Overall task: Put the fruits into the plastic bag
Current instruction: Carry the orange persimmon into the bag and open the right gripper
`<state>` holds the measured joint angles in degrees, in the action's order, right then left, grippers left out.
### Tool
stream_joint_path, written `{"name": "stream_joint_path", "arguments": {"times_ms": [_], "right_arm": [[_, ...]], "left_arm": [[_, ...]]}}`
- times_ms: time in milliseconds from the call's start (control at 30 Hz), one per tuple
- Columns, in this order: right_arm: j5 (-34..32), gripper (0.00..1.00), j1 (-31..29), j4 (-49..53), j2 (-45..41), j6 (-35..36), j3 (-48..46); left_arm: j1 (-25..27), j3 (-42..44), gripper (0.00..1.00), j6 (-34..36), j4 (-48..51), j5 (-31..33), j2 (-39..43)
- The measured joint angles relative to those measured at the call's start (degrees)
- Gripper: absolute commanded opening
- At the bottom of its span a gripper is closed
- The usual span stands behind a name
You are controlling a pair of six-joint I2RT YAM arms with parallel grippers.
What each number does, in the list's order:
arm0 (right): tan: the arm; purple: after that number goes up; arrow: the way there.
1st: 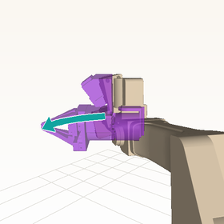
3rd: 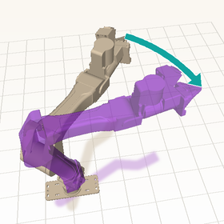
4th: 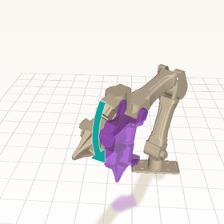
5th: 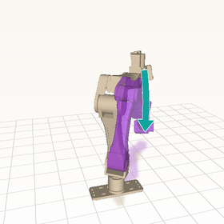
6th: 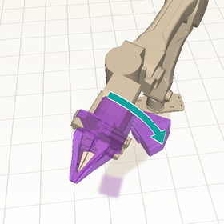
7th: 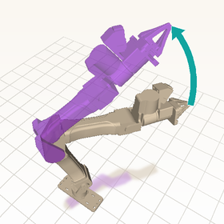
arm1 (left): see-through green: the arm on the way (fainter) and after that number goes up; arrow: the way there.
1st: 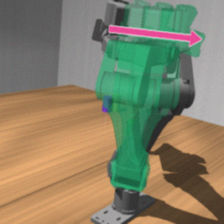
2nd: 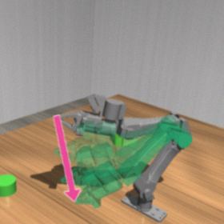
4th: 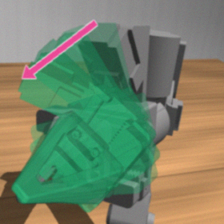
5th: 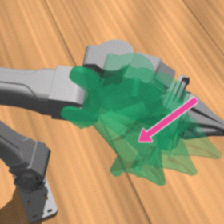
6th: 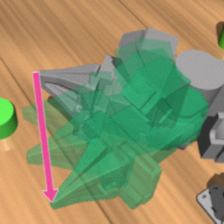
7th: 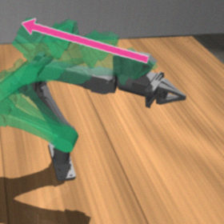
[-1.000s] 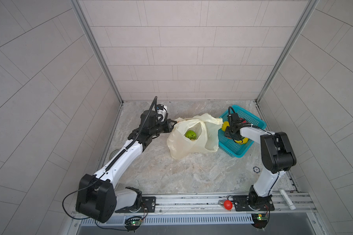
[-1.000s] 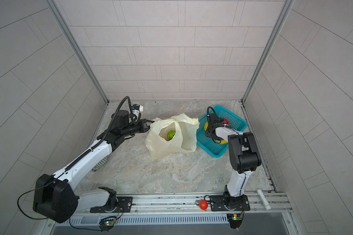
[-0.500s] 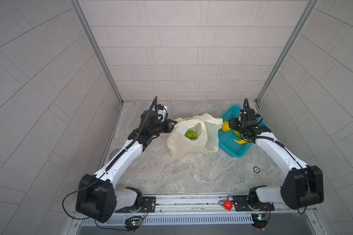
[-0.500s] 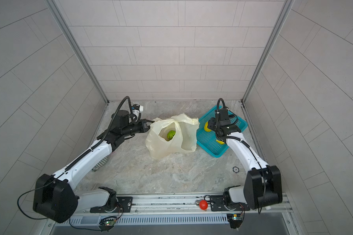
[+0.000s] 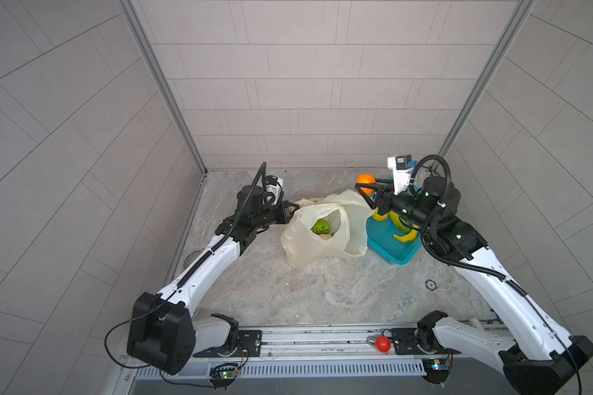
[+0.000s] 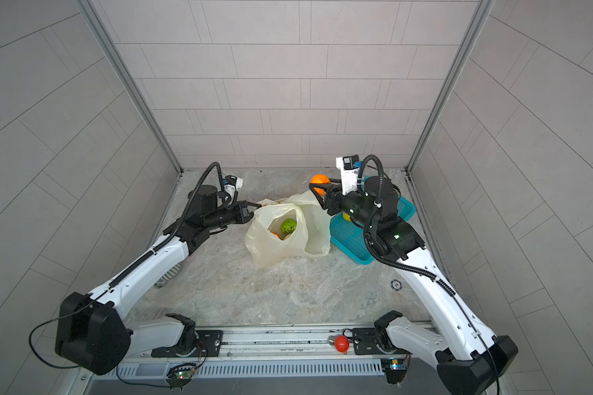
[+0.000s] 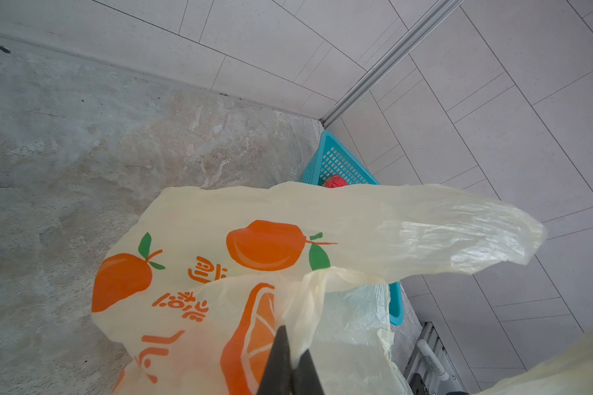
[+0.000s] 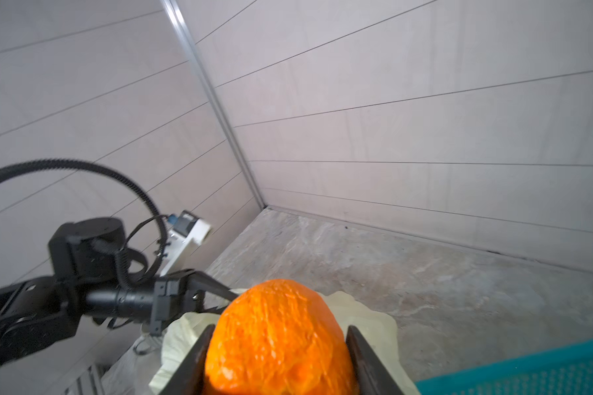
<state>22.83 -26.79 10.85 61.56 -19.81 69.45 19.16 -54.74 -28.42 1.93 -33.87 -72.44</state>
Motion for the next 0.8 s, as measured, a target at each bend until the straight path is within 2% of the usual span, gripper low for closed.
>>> {"name": "stream_joint_path", "arguments": {"times_ms": [167,367,600,800], "right_arm": [[3.8,0.46,-7.9,4.3,4.6,4.8,0.9],[7.0,0.46,-11.9,8.9,6.9,7.4,-2.0],[7.5,0.46,-11.6,8.5,8.9,7.6,-9.5],[7.6,0.46,-7.6,2.6,10.7,4.4,-14.6]], "left_arm": [[0.0,0.0,0.0,0.0,0.0,-0.4,1.2],[0.3,0.0,0.0,0.1,0.0,-0.7,1.7],[0.8,0.0,0.0,1.2,0.0,-0.9,1.7],[1.2,0.2,0.0,1.8,0.0,-0.9,1.9]]}}
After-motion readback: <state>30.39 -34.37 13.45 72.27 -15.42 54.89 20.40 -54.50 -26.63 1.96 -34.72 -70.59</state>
